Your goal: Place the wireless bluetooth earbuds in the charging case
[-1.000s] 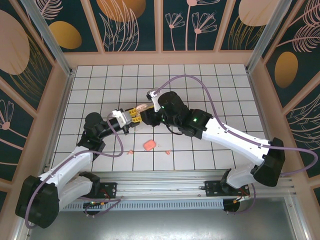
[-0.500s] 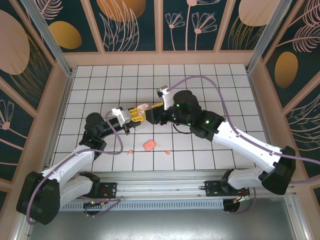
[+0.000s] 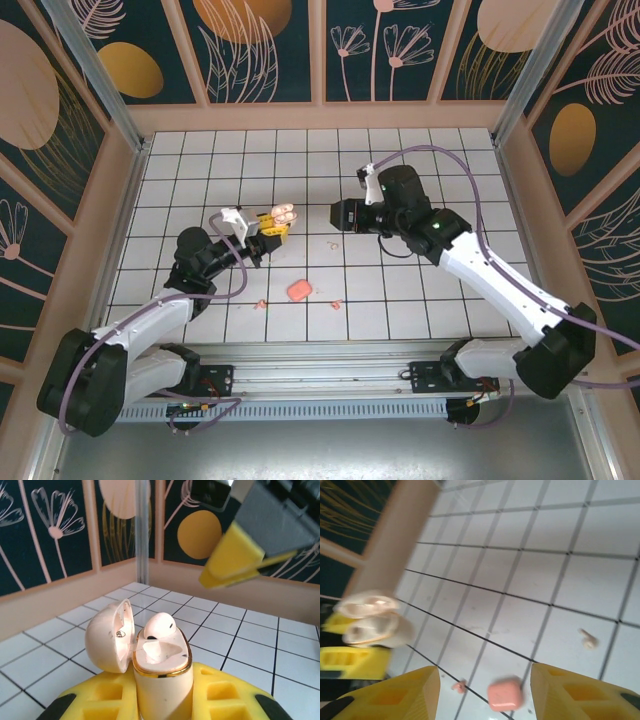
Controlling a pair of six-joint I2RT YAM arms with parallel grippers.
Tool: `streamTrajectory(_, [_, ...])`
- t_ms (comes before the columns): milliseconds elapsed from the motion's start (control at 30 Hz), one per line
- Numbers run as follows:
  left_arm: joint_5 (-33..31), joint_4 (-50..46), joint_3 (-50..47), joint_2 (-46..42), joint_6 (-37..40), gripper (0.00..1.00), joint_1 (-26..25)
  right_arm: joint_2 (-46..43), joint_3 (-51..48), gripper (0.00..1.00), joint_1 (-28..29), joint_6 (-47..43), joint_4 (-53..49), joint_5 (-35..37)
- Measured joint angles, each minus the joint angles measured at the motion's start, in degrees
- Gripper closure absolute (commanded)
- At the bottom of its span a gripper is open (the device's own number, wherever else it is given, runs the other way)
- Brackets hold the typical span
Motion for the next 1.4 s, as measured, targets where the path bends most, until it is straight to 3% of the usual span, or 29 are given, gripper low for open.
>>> streamTrajectory(333, [-7.3, 1.4, -2.6, 0.6, -8.8, 0.84, 0.0, 16.2, 2.2, 0.51, -1.0, 0.6, -9.6, 1.2])
streamTrajectory(733, [-13.2, 2.2, -5.1, 1.9, -16.0, 0.84, 0.0, 29.0, 10.0, 0.51, -2.1, -0.3, -13.6, 3.1])
streamTrajectory(1400, [-20.3, 5.0, -8.1, 6.0, -23.8, 0.84, 2.7, 37.2, 16.0, 0.51, -2.1, -1.9, -17.7, 5.9])
